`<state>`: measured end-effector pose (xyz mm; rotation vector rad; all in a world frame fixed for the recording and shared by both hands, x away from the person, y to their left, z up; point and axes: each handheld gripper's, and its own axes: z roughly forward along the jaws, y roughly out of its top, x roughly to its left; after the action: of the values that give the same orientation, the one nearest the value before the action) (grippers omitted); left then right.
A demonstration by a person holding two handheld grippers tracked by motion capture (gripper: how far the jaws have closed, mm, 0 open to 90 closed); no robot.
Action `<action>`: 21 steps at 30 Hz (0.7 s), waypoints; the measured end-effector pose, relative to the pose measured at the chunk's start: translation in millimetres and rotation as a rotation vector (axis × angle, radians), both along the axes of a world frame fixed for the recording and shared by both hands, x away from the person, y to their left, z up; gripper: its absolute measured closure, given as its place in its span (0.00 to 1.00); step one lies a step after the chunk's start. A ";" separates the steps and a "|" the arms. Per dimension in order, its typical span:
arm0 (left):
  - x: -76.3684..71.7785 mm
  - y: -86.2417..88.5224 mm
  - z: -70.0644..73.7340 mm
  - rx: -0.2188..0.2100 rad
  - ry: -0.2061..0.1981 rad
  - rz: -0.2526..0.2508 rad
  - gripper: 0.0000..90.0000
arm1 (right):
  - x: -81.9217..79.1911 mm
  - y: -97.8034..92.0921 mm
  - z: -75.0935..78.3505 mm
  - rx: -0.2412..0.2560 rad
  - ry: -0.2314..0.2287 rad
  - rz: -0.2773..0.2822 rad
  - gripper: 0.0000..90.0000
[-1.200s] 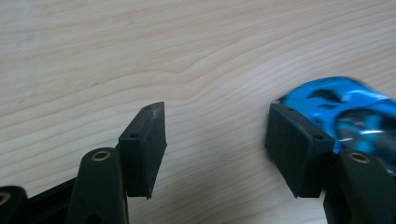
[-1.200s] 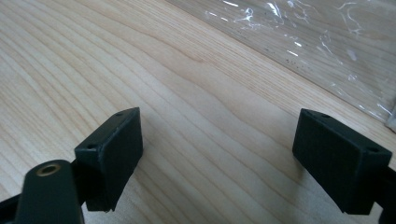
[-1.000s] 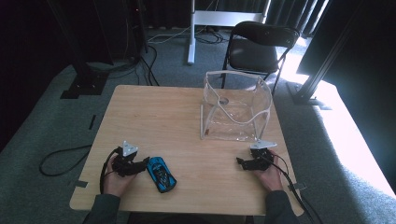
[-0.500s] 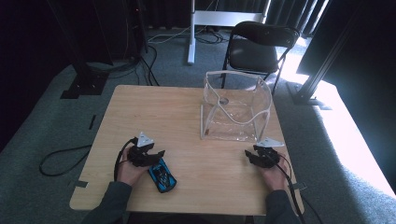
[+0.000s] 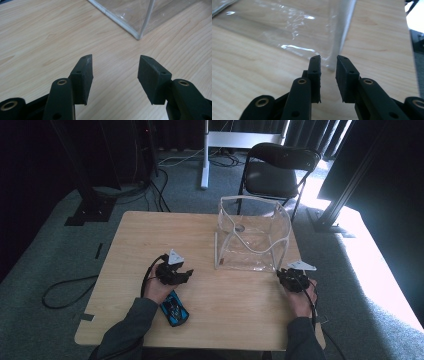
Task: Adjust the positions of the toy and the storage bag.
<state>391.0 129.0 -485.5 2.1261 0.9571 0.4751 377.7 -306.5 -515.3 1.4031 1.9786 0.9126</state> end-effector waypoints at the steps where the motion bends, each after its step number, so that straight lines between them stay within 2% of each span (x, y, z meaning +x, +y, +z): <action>1: 1.0 -2.0 -0.9 -0.002 -0.002 0.001 0.51 | 2.7 -0.6 1.2 -0.014 -0.004 -0.007 0.82; 6: 6.3 -10.6 -1.9 -0.005 0.003 -0.005 0.51 | 11.8 -2.7 6.4 -0.024 -0.013 -0.016 0.82; 8: 10.7 -17.3 -0.8 -0.007 0.000 -0.015 0.51 | 17.8 -4.4 8.9 0.000 -0.015 0.005 0.88; 10: 14.8 -22.3 -0.4 -0.003 -0.002 -0.022 0.51 | 18.7 -2.7 9.4 -0.002 -0.010 0.023 0.94; 12: 18.3 -26.5 -0.7 0.002 -0.002 -0.027 0.51 | 17.1 1.1 9.4 -0.032 -0.018 0.024 0.97; 14: 22.2 -31.5 -0.7 0.012 -0.003 -0.032 0.51 | 14.7 2.3 8.6 -0.030 -0.026 0.044 0.97; 18: 27.8 -38.6 0.2 0.001 0.001 -0.037 0.53 | 7.8 7.4 6.7 -0.012 -0.038 0.081 0.97; 21: 33.1 -49.4 3.8 -0.002 -0.012 -0.055 0.56 | 4.3 11.3 6.9 -0.011 -0.037 0.114 0.97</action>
<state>424.1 79.6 -481.7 2.1394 0.8901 0.4590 382.0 -295.2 -508.4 1.2694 2.0503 0.9694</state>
